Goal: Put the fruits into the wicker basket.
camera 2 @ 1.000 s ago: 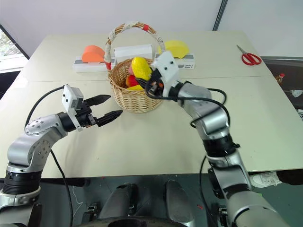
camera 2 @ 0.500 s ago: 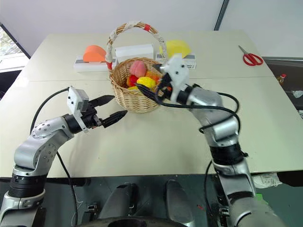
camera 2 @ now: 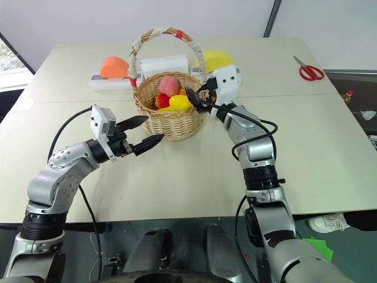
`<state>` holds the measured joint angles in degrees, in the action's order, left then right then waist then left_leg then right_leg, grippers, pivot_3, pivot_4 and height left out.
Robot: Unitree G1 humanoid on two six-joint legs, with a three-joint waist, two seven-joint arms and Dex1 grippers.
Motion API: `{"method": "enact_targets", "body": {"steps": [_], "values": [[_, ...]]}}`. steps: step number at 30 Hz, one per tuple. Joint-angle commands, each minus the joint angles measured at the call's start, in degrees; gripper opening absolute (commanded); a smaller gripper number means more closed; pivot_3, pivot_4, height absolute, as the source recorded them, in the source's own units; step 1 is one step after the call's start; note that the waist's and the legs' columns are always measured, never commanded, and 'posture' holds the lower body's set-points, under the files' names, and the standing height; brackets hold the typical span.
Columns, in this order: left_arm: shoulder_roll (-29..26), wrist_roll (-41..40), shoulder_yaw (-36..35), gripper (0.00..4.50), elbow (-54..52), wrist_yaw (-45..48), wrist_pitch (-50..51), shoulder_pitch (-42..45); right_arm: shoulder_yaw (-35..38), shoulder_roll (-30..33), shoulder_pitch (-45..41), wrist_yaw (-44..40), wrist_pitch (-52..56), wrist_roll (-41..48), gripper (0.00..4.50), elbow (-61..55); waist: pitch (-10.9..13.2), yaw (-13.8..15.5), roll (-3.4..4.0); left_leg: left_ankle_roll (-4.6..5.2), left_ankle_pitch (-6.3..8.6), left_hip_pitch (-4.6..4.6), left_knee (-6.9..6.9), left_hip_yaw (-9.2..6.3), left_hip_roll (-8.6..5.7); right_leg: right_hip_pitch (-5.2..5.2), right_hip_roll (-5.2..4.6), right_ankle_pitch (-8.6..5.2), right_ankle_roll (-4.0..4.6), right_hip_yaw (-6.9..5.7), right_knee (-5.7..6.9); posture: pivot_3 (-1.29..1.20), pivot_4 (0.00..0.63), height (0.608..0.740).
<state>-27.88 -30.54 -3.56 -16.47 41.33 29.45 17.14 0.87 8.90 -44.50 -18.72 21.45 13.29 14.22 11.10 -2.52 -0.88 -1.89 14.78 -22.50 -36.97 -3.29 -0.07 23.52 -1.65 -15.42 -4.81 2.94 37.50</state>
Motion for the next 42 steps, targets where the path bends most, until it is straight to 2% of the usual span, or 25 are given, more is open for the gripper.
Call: {"method": "enact_targets", "body": {"steps": [1,2,3,7,14,19,23,28,36,42], "values": [[0.2,-0.2,-0.8,4.5,-2.6,-0.7,-1.2,-0.7,2.4,-0.4,-2.7,1.5,-5.0,-0.4,2.81,3.8,0.0,0.1,0.0,0.0,0.0,0.0,0.0,-0.03,0.0,0.0,0.0,0.0,0.0,0.0,0.0,0.0,0.15,0.74],[0.2,-0.3,-1.0,4.5,-3.0,-0.9,-1.2,-1.1,2.7,-0.4,-3.0,1.7,-5.6,-0.4,2.24,4.3,0.0,0.1,0.0,0.0,0.0,-0.01,0.01,-0.03,0.0,0.0,-0.01,0.0,0.0,-0.01,0.0,0.0,0.15,0.74],[0.2,-0.4,-1.1,4.5,-3.4,-1.1,-1.2,-1.5,3.0,-0.4,-3.1,1.7,-6.0,-0.3,1.95,4.7,0.0,0.0,0.0,0.0,0.0,-0.01,0.01,-0.02,0.0,0.0,-0.01,0.0,0.0,0.0,0.0,0.0,0.15,0.74],[0.4,-0.5,-0.9,4.5,-4.2,-1.6,-1.2,-2.6,3.5,0.0,-2.3,0.8,-7.0,0.0,0.14,3.3,0.0,0.0,0.01,0.0,0.0,-0.01,0.01,-0.03,0.02,0.01,-0.01,0.0,0.0,0.0,0.0,0.0,0.15,0.74],[1.2,-0.6,-0.1,4.5,-3.5,-1.4,-1.0,-1.5,6.7,4.9,3.2,2.8,-6.9,-0.9,0.12,-6.4,0.0,0.3,0.03,0.0,0.0,-0.06,0.02,-0.05,0.0,0.03,-0.01,0.0,0.0,0.0,-0.01,0.0,0.15,0.74],[2.0,-0.1,2.0,4.5,-0.2,0.9,-1.9,0.8,17.1,14.5,10.5,8.4,-3.5,-1.7,0.12,-15.0,0.0,1.7,0.03,0.01,0.0,-0.15,0.0,-0.07,-0.08,0.03,-0.06,0.0,0.0,-0.01,-0.1,0.0,0.15,0.74],[3.6,1.4,3.6,4.5,4.4,1.6,-4.0,3.9,23.3,19.4,15.7,12.8,-2.3,-3.4,0.12,-15.0,0.0,1.6,0.02,0.03,0.02,-0.17,0.0,-0.01,-0.09,0.01,-0.03,0.0,-0.01,-0.01,-0.2,0.0,0.15,0.74],[5.6,3.8,4.6,4.5,9.0,1.7,-6.8,6.1,27.6,20.5,16.9,16.6,-2.9,-3.5,0.12,-10.3,0.0,0.1,0.09,0.04,0.01,0.02,0.02,0.19,-0.07,0.0,0.12,0.0,-0.01,0.11,-0.08,0.0,0.15,0.74],[5.6,5.0,4.0,4.5,11.4,2.5,-8.0,6.2,30.5,21.4,19.6,18.0,-3.7,-3.1,4.18,-13.3,0.0,0.2,0.1,0.04,0.01,0.04,0.0,0.23,-0.05,-0.03,0.16,-0.01,0.0,0.14,-0.01,0.0,0.15,0.74],[4.3,5.4,1.3,4.5,13.7,1.5,-8.6,5.4,33.0,23.2,28.1,8.6,-2.9,3.6,4.18,-21.5,0.0,0.6,0.11,0.05,0.01,-0.01,0.0,0.17,-0.04,-0.07,0.09,-0.03,-0.04,0.13,-0.08,0.0,0.15,0.74]]}}
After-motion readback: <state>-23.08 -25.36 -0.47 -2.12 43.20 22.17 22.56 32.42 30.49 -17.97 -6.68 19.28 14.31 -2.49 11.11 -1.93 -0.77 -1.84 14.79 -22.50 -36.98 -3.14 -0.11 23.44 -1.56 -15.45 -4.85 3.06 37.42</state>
